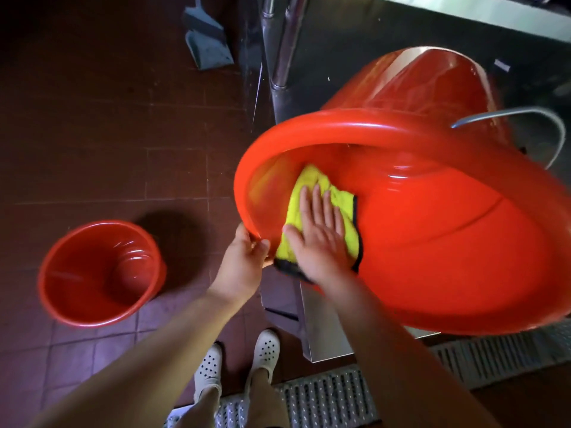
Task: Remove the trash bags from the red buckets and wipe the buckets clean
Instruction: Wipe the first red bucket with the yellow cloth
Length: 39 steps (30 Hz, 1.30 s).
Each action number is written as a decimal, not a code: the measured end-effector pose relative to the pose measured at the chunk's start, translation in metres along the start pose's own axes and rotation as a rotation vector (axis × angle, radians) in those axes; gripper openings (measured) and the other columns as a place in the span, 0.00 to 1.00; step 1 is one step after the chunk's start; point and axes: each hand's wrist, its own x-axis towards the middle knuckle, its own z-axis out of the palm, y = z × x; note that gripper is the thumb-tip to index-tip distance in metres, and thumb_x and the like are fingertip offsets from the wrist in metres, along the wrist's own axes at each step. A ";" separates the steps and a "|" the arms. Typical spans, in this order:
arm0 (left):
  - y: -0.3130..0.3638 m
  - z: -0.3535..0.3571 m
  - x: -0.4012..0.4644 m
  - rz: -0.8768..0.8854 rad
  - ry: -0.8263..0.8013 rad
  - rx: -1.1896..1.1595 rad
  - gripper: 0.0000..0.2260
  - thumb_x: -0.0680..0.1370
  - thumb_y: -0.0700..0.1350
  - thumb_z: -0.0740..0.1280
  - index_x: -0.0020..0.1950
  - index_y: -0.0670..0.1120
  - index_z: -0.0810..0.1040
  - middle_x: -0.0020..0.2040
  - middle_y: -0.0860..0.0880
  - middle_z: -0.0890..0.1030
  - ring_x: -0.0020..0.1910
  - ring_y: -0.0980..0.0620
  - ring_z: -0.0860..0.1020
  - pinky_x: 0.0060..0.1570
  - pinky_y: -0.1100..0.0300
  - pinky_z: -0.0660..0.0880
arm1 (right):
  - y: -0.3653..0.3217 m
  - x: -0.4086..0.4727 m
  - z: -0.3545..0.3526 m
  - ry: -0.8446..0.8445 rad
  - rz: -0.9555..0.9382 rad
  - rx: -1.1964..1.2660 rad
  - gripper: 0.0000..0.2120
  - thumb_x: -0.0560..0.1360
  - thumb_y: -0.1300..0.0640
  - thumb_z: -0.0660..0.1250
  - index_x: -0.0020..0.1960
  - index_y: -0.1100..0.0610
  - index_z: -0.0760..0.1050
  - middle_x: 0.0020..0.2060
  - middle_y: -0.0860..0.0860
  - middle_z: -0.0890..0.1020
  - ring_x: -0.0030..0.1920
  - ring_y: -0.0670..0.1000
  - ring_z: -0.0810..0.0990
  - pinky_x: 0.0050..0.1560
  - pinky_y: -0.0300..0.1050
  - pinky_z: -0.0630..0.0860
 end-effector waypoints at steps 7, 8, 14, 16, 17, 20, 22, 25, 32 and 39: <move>0.006 -0.006 0.002 0.113 0.033 0.155 0.09 0.79 0.39 0.61 0.48 0.53 0.68 0.45 0.42 0.81 0.44 0.53 0.80 0.49 0.52 0.79 | 0.010 -0.019 -0.003 0.033 -0.191 -0.032 0.33 0.74 0.42 0.49 0.76 0.48 0.42 0.77 0.50 0.49 0.77 0.52 0.46 0.75 0.49 0.45; 0.011 -0.007 0.002 0.119 0.031 0.143 0.07 0.80 0.39 0.61 0.48 0.52 0.68 0.46 0.39 0.80 0.46 0.48 0.81 0.50 0.48 0.79 | 0.015 -0.007 -0.007 0.030 -0.169 -0.025 0.33 0.74 0.42 0.48 0.76 0.48 0.42 0.77 0.49 0.49 0.77 0.51 0.47 0.75 0.48 0.45; 0.054 -0.024 0.004 0.419 0.108 0.444 0.05 0.79 0.48 0.62 0.49 0.52 0.65 0.40 0.52 0.78 0.43 0.47 0.80 0.45 0.48 0.77 | 0.060 0.070 -0.018 0.005 0.032 -0.035 0.31 0.79 0.46 0.54 0.77 0.50 0.45 0.77 0.49 0.49 0.77 0.49 0.47 0.74 0.47 0.46; 0.067 -0.029 0.003 0.522 0.119 0.532 0.05 0.78 0.53 0.61 0.51 0.58 0.65 0.42 0.58 0.78 0.43 0.55 0.79 0.42 0.57 0.75 | 0.078 0.088 -0.021 -0.023 0.095 -0.054 0.30 0.80 0.46 0.53 0.78 0.50 0.45 0.77 0.48 0.48 0.77 0.48 0.45 0.74 0.47 0.45; 0.070 -0.030 0.002 0.536 0.103 0.519 0.06 0.77 0.54 0.61 0.53 0.59 0.66 0.43 0.59 0.78 0.44 0.57 0.79 0.43 0.61 0.75 | 0.084 0.093 -0.022 -0.033 0.118 -0.060 0.30 0.80 0.45 0.52 0.78 0.50 0.46 0.77 0.48 0.48 0.77 0.48 0.44 0.74 0.47 0.44; 0.056 -0.029 0.004 0.458 0.051 0.344 0.09 0.78 0.51 0.64 0.57 0.52 0.69 0.47 0.56 0.79 0.46 0.58 0.79 0.48 0.65 0.76 | 0.091 0.099 -0.019 -0.023 0.113 -0.096 0.30 0.80 0.43 0.50 0.78 0.50 0.47 0.77 0.48 0.48 0.77 0.48 0.43 0.74 0.48 0.43; 0.035 -0.024 0.007 0.285 -0.009 0.256 0.07 0.78 0.44 0.65 0.55 0.46 0.70 0.44 0.53 0.79 0.43 0.57 0.79 0.49 0.60 0.76 | 0.088 0.100 -0.018 -0.017 0.109 -0.103 0.30 0.79 0.42 0.50 0.77 0.48 0.44 0.77 0.46 0.47 0.76 0.47 0.43 0.74 0.48 0.42; 0.005 -0.010 0.003 -0.023 -0.191 0.153 0.07 0.80 0.37 0.60 0.55 0.47 0.68 0.46 0.50 0.78 0.47 0.55 0.77 0.55 0.54 0.76 | 0.072 0.096 -0.017 -0.025 0.191 -0.049 0.31 0.79 0.42 0.51 0.77 0.46 0.43 0.77 0.47 0.45 0.76 0.48 0.42 0.74 0.48 0.41; -0.007 0.000 -0.001 0.088 -0.095 0.106 0.08 0.79 0.40 0.62 0.53 0.53 0.69 0.47 0.54 0.80 0.45 0.61 0.78 0.53 0.54 0.77 | 0.000 0.003 0.001 0.112 0.085 0.080 0.34 0.76 0.41 0.51 0.77 0.50 0.44 0.77 0.50 0.50 0.77 0.51 0.46 0.75 0.49 0.44; 0.018 -0.004 -0.004 0.223 -0.003 0.231 0.05 0.74 0.50 0.62 0.48 0.51 0.68 0.41 0.49 0.79 0.44 0.46 0.79 0.50 0.40 0.75 | 0.033 -0.013 -0.007 0.066 -0.066 0.021 0.34 0.72 0.40 0.48 0.75 0.45 0.41 0.77 0.47 0.48 0.77 0.49 0.46 0.73 0.49 0.49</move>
